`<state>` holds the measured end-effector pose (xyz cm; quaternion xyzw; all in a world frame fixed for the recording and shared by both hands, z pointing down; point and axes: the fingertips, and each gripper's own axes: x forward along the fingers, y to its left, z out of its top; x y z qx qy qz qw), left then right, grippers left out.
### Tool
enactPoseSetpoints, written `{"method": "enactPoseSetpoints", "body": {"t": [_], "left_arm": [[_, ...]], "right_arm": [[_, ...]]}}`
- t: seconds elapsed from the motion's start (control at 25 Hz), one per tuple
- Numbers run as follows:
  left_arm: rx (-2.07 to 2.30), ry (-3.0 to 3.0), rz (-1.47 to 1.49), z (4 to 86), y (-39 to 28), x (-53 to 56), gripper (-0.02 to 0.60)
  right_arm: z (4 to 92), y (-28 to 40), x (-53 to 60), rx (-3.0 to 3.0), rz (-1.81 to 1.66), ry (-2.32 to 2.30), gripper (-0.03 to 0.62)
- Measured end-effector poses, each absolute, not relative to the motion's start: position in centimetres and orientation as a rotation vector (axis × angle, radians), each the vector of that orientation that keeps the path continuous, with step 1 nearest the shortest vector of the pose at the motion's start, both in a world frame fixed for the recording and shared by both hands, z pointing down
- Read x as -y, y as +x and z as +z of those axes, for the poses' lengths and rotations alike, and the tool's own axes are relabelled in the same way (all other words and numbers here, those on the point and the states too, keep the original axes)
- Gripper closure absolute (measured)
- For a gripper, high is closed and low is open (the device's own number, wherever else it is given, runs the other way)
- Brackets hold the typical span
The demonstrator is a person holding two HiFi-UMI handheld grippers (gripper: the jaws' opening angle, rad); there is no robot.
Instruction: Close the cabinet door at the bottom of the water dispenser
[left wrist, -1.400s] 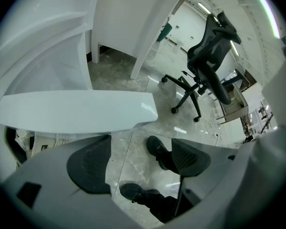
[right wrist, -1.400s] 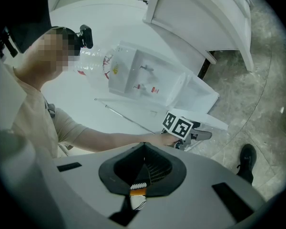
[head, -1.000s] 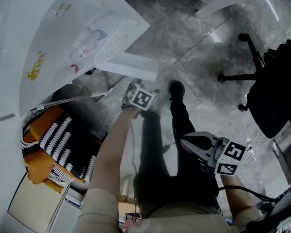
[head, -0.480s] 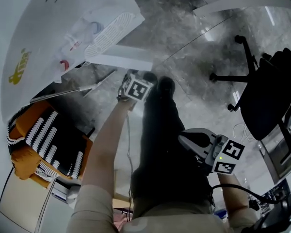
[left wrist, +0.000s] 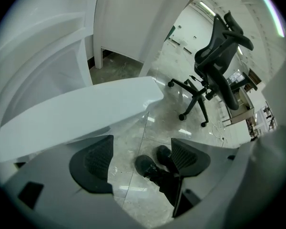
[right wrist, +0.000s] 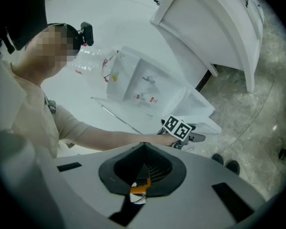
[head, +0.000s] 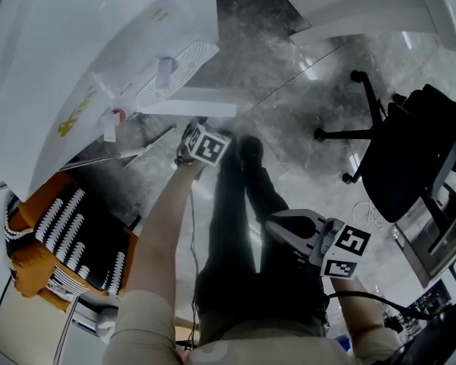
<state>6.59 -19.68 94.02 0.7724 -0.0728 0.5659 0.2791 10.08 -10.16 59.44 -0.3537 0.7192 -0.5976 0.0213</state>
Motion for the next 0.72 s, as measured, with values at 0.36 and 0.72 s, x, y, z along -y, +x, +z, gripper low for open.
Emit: {"method": "enactPoseSetpoints", "body": {"t": [0.36,0.72], "left_arm": [[0.235,2.074,1.509,93.6,7.8,22.6,0.215],[0.32,2.082,1.545,94.0,8.8,24.7,0.215]], "right_arm": [[60.7,10.9,11.6,-2.186,-1.838,-1.069,0.594],[61.4,15.0,11.4,-2.157,-1.833,-1.12,0.594]]}}
